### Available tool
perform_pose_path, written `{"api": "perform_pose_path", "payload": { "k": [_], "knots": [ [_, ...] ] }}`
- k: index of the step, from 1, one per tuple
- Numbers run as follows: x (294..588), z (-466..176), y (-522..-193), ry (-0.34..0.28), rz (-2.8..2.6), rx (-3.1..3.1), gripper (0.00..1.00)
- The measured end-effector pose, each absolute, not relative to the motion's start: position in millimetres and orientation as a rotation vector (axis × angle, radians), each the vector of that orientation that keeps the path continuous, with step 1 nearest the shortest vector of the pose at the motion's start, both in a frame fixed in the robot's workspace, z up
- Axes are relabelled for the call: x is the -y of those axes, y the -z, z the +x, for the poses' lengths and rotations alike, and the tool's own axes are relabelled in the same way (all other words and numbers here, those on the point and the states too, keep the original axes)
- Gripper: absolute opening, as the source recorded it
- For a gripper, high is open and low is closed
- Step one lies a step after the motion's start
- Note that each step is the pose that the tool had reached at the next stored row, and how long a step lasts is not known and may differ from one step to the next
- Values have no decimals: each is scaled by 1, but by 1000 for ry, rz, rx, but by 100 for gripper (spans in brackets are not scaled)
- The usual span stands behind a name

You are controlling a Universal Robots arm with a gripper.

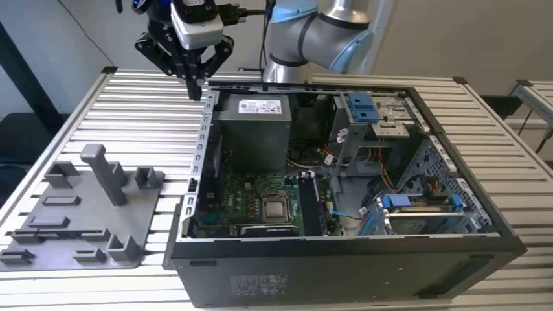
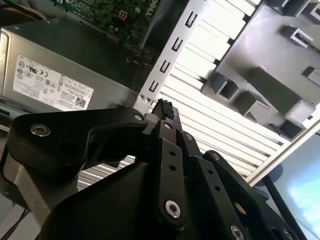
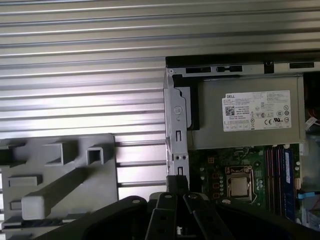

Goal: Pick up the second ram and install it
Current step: 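Reach for the second ram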

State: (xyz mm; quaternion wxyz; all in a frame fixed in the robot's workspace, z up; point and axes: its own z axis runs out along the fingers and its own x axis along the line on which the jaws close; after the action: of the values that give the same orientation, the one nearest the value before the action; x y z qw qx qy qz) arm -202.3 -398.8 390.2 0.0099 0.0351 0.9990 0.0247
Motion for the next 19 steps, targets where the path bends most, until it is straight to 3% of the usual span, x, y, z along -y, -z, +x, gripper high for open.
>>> {"api": "perform_pose_path", "payload": {
  "k": [19],
  "knots": [
    [399, -243, -389, -77, 109, -3119, 11]
  ]
}}
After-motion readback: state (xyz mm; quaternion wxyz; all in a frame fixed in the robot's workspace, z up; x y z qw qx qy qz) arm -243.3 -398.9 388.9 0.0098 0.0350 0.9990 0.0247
